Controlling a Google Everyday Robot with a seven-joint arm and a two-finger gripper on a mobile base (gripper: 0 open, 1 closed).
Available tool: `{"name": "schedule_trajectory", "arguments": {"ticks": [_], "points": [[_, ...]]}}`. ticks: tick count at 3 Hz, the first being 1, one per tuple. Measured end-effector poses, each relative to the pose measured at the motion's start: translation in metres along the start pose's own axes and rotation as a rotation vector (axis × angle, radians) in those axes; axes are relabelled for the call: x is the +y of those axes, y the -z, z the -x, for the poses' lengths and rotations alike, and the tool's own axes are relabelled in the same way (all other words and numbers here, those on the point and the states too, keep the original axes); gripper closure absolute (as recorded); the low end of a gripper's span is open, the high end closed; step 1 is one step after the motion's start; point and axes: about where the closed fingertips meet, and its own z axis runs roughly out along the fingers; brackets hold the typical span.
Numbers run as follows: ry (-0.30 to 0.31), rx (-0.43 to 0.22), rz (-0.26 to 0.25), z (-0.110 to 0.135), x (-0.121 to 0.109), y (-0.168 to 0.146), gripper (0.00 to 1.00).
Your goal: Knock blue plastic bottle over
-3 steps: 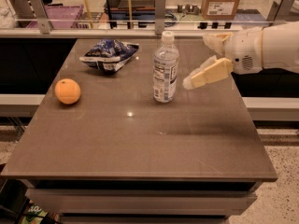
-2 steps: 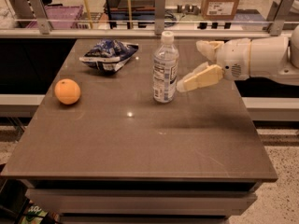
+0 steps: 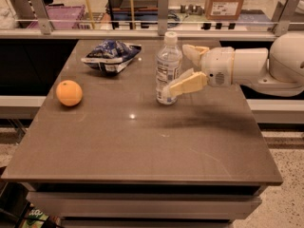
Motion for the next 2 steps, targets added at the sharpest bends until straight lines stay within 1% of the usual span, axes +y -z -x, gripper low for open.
{"name": "schedule_trajectory", "arguments": {"ticks": [1,2], "points": [[0.013,-0.041,0.032,0.0014,0.0065,-0.0193,0.0],[0.015,-0.04,0.035,0.0024,0.0077,-0.0205,0.18]]}}
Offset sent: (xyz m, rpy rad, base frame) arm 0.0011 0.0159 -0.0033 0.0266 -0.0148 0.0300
